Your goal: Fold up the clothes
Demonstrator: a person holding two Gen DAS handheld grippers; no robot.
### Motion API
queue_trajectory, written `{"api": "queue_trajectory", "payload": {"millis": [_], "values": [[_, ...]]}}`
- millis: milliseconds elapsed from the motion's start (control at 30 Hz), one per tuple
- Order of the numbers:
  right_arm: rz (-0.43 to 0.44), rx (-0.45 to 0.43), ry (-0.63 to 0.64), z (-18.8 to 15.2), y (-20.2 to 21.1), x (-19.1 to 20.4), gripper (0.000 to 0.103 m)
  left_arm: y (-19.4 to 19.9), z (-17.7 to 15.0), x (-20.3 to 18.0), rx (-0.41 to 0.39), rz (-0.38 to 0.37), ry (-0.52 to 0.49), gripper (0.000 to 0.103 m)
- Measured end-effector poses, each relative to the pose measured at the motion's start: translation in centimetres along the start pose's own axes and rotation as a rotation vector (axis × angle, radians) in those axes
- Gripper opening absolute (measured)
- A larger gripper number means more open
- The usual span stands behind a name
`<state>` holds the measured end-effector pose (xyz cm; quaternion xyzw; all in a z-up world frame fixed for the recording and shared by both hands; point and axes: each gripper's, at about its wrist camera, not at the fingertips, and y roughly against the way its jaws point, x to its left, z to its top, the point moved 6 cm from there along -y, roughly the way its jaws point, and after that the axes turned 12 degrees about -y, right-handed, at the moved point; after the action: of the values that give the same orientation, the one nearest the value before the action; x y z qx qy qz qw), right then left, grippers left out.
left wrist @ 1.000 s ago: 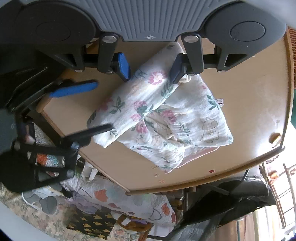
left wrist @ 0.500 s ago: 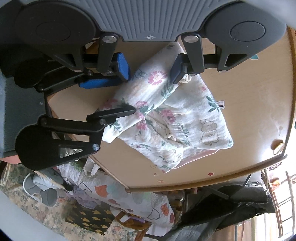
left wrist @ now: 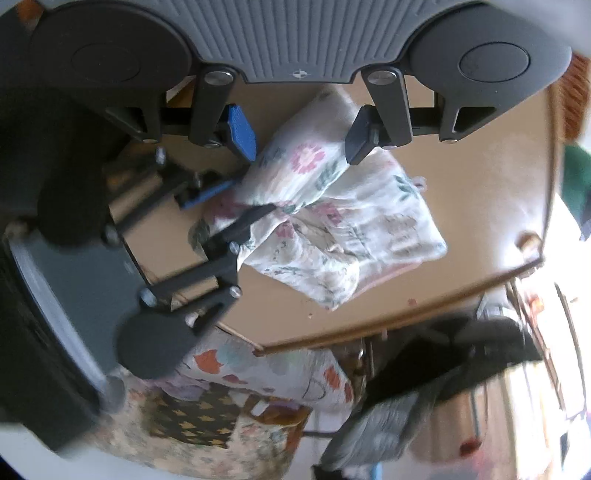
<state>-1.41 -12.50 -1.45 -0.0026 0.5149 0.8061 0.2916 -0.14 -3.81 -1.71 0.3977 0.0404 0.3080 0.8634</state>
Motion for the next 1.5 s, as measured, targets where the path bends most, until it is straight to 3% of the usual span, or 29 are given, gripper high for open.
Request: {"api": "queue_trajectory", "payload": {"millis": [167, 367, 533, 733, 833, 867, 967, 1233, 1400, 1467, 1500], "values": [[0.089, 0.013, -0.088, 0.4, 0.1, -1.7, 0.023, 1.8, 0.1, -0.6, 0.016, 0.051, -0.129, 0.060], [0.224, 0.023, -0.300, 0.7, 0.0, -4.5, 0.022, 2.5, 1.3, -1.7, 0.023, 0.089, -0.315, 0.060], [0.332, 0.023, -0.440, 0.5, 0.1, -5.9, 0.022, 1.7, 2.0, -3.2, 0.094, 0.121, -0.517, 0.060], [0.385, 0.029, -0.451, 0.5, 0.4, -6.0, 0.022, 1.9, 2.8, -3.6, 0.097, 0.155, -0.614, 0.060], [0.402, 0.027, -0.459, 0.5, 0.6, -5.7, 0.022, 1.4, 3.3, -3.9, 0.120, 0.139, -0.655, 0.054], [0.406, 0.026, -0.462, 0.4, 0.6, -5.5, 0.022, 1.1, 3.3, -4.0, 0.140, 0.122, -0.663, 0.042], [0.416, 0.022, -0.471, 0.4, 0.4, -5.7, 0.022, 0.4, 3.3, -4.4, 0.176, 0.074, -0.673, 0.027], [0.376, -0.056, -0.490, -0.5, 1.4, -5.4, 0.022, -0.3, 3.7, -3.4, 0.201, 0.022, -0.576, 0.021], [0.219, -0.182, -0.415, -1.9, 4.5, -3.6, 0.030, -0.9, 3.4, -1.9, 0.218, -0.051, -0.440, 0.020], [0.134, -0.214, -0.356, -2.6, 5.8, -2.7, 0.042, -0.8, 3.3, -1.6, 0.221, -0.071, -0.405, 0.020], [0.102, -0.227, -0.333, -3.0, 6.3, -2.2, 0.043, -0.7, 3.2, -1.5, 0.223, -0.079, -0.395, 0.020]]}}
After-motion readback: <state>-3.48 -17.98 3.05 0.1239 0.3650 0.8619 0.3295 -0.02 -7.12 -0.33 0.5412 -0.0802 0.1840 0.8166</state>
